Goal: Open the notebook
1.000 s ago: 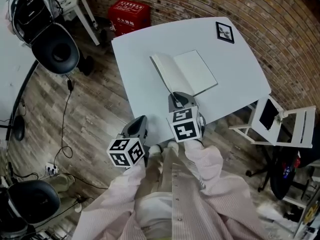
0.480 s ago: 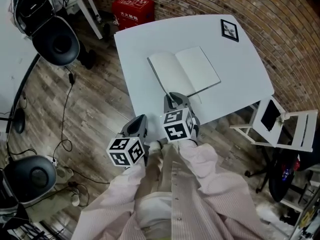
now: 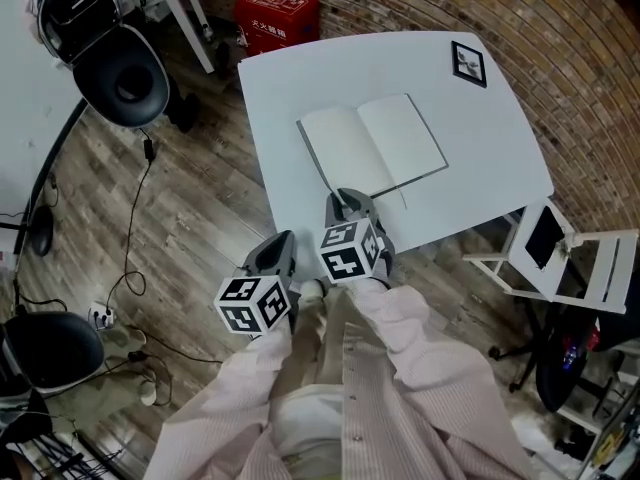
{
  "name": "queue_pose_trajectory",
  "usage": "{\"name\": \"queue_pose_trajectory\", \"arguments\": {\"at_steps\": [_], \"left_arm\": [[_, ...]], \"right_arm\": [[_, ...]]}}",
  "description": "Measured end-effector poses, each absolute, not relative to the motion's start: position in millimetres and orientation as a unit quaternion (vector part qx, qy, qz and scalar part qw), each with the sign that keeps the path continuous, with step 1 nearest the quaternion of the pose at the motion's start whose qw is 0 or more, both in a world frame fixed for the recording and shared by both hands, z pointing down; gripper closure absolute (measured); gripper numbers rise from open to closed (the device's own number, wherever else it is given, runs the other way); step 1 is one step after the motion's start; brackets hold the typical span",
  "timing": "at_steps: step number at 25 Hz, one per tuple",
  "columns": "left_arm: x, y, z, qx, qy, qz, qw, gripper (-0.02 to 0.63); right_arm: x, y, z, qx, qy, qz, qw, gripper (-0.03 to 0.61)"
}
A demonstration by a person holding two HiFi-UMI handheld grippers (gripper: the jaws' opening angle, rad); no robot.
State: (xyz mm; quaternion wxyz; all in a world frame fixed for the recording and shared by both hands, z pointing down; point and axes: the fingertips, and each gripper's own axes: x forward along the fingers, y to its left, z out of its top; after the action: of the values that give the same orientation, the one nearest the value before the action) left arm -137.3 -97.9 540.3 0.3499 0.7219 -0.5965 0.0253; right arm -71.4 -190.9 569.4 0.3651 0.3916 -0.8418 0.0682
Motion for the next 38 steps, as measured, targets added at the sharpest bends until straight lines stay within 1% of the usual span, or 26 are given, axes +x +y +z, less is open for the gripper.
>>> {"name": "queue_pose_trajectory", "arguments": {"at_steps": [12,19,22,27,32,34,38], "left_arm": [[-147.3,-90.7,543.1,0.712,-0.610,0.034,0.345,0.621],[-149.5,-91.9,543.1,0.711,-0.611,0.035,0.345,0.621],[-147.6,-95.1,541.0,0.714,-0.611,0.036,0.341,0.621],[-145.7,-94.9,539.5,0.717,-0.610,0.038,0.335,0.621],[-144.2,-108.4,525.1,0.730,-0.609,0.032,0.308,0.621],[-141.8,-113.6,517.8,0.737,-0.608,0.032,0.292,0.621],[-138.7,-125.3,501.4,0.751,-0.606,0.028,0.262,0.621]], "right_arm": [[-80.4,-186.1,592.9,0.379,-0.838,0.086,0.382,0.525],[-86.9,-181.9,594.5,0.361,-0.849,0.095,0.373,0.523],[-89.4,-178.9,591.7,0.352,-0.860,0.108,0.354,0.523],[-87.4,-171.6,582.1,0.348,-0.880,0.092,0.310,0.523],[-76.0,-173.7,558.7,0.345,-0.897,0.107,0.256,0.532],[-68.0,-177.6,549.1,0.352,-0.899,0.112,0.233,0.572],[-56.0,-183.8,528.4,0.360,-0.903,0.124,0.197,0.574]]}}
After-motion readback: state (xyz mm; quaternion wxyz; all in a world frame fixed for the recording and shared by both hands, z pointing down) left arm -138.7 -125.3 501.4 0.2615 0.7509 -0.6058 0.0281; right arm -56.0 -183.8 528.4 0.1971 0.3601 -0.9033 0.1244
